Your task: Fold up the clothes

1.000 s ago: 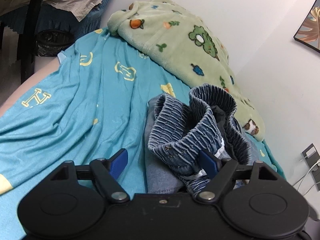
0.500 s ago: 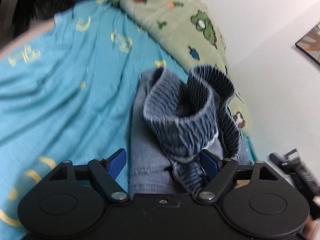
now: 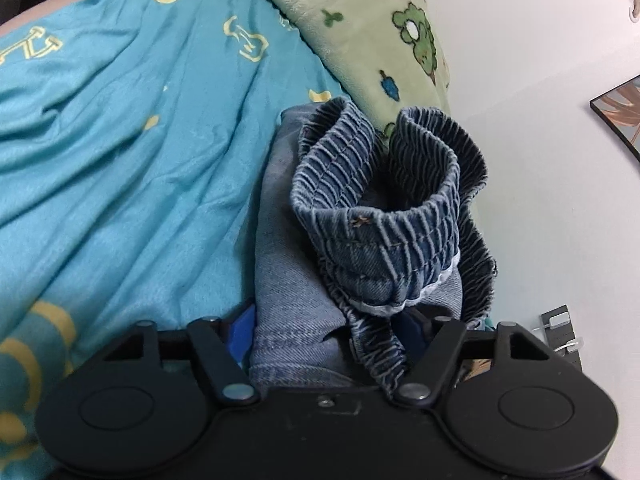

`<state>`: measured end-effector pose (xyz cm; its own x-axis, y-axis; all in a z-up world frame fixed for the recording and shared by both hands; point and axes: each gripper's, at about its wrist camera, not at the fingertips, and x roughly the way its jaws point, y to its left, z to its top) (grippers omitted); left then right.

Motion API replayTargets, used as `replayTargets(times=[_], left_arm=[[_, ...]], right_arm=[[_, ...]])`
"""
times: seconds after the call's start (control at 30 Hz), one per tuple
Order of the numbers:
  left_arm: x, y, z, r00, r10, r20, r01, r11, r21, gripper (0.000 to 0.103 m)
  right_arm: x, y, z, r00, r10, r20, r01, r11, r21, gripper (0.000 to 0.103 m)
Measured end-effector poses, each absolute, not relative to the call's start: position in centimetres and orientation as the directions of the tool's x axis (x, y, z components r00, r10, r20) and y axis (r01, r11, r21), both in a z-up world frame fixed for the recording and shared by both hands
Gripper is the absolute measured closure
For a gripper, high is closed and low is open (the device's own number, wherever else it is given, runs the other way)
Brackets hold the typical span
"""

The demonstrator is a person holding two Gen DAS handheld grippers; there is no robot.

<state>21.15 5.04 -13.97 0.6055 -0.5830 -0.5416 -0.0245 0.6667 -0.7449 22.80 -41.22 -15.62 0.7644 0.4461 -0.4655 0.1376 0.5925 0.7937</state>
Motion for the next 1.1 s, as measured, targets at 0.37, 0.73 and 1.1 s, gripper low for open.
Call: replayTargets(times=[0.37, 0.73, 1.1], left_arm=[[21.2, 4.7, -12.9, 0.645, -0.572, -0.507, 0.05, 0.694, -0.719, 0.066], [20.0, 4.1, -8.2, 0.691, -0.561, -0.456, 0.116, 0.708, -0.696, 0.074], [17.0, -3.4, -1.4, 0.678, -0.646, -0.351, 0.267, 0.661, -0.701, 0.076]], right_arm=[[23.2, -36.5, -12.2, 0.761, 0.394, -0.515, 0.057, 0.751, 0.658, 0.048], [21.7, -36.1, -6.5, 0.817, 0.37, -0.442, -0.013, 0.779, 0.627, 0.073], [16.8, -42.6, 1.1, 0.89, 0.301, -0.342, -0.042, 0.803, 0.595, 0.076]])
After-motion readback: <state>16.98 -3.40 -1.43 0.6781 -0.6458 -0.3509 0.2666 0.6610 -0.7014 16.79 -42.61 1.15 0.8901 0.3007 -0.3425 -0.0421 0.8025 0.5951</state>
